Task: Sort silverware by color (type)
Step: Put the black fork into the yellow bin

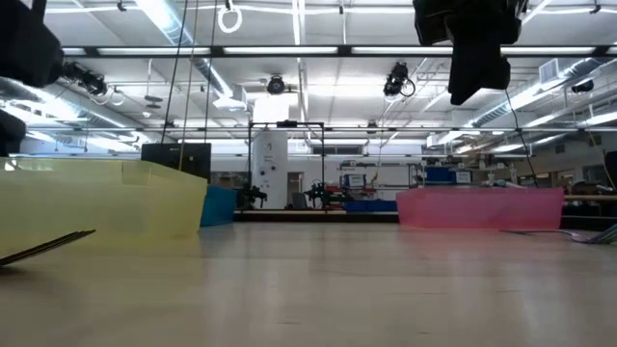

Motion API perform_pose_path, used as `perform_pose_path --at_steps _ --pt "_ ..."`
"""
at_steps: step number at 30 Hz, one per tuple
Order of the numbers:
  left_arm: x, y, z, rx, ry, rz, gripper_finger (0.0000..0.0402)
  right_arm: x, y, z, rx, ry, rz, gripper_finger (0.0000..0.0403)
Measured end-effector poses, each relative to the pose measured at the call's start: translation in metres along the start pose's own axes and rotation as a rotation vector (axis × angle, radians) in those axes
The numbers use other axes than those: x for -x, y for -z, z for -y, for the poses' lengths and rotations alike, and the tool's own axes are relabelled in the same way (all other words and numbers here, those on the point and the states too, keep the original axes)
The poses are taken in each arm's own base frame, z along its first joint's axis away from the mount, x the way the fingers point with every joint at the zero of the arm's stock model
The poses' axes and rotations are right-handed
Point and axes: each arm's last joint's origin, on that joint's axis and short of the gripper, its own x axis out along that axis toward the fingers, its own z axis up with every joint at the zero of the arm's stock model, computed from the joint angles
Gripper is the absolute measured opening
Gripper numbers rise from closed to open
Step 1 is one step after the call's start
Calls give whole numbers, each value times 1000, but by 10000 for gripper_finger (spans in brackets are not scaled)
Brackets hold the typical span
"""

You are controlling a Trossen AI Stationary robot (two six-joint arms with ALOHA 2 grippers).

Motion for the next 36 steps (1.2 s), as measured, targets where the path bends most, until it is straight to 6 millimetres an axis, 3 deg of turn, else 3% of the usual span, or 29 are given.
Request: perform_pose_path --at_steps 13,17,22,25,31,36 --pt "-13 6 -12 52 8 -4 111 0 0 0 1 0 0 104" --pt "-13 6 -12 73 4 6 81 0 0 0 2 0 0 104" --pt "-14 5 -10 77 23 16 17 0 0 0 2 0 0 104" --pt "-13 6 -9 71 24 19 9 0 0 0 5 0 0 104" --pt "-6 3 -3 67 45 23 4 0 0 0 6 1 0 104" --pt "17 -9 13 -11 76 29 2 0 0 0 6 1 0 104"
